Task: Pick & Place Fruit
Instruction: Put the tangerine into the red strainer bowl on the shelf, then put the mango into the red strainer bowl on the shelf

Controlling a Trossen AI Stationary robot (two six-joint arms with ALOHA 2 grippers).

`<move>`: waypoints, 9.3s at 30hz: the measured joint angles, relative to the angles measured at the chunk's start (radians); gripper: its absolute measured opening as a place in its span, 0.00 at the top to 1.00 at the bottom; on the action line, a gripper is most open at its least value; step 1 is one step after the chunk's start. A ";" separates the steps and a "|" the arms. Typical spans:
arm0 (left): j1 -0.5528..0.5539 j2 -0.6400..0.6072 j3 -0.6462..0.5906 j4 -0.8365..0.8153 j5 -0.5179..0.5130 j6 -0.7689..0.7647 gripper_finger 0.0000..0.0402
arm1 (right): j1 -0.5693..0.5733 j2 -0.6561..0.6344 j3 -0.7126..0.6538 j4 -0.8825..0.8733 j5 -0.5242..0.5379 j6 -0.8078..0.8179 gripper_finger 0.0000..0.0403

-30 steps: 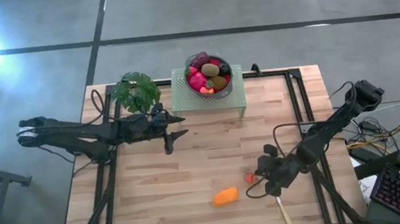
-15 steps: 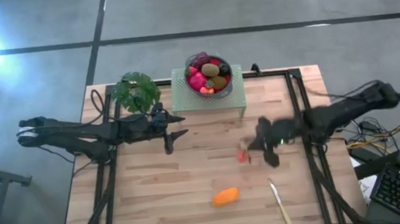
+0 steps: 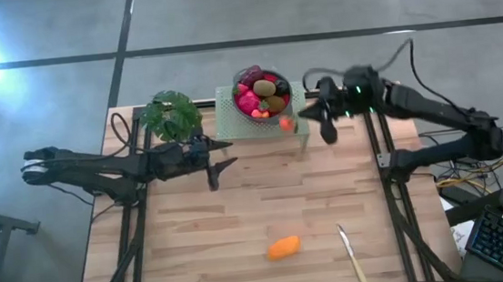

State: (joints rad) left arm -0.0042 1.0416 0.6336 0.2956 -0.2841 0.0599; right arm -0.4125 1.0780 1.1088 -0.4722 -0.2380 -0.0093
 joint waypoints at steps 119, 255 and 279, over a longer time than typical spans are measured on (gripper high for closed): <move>0.022 0.000 0.002 0.108 -0.205 0.168 0.45 | 0.466 0.307 0.148 -0.279 0.149 -0.081 0.41; 0.022 0.005 0.001 -0.071 -0.204 0.168 0.45 | 0.023 0.292 0.111 0.169 0.472 0.024 0.39; 0.022 0.005 0.001 -0.074 -0.204 0.169 0.45 | 0.022 0.290 -0.088 0.453 0.482 -0.069 0.42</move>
State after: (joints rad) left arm 0.0181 1.0462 0.6342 0.2218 -0.4885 0.2286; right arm -0.3908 1.3682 1.0212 -0.0195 0.2440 -0.0786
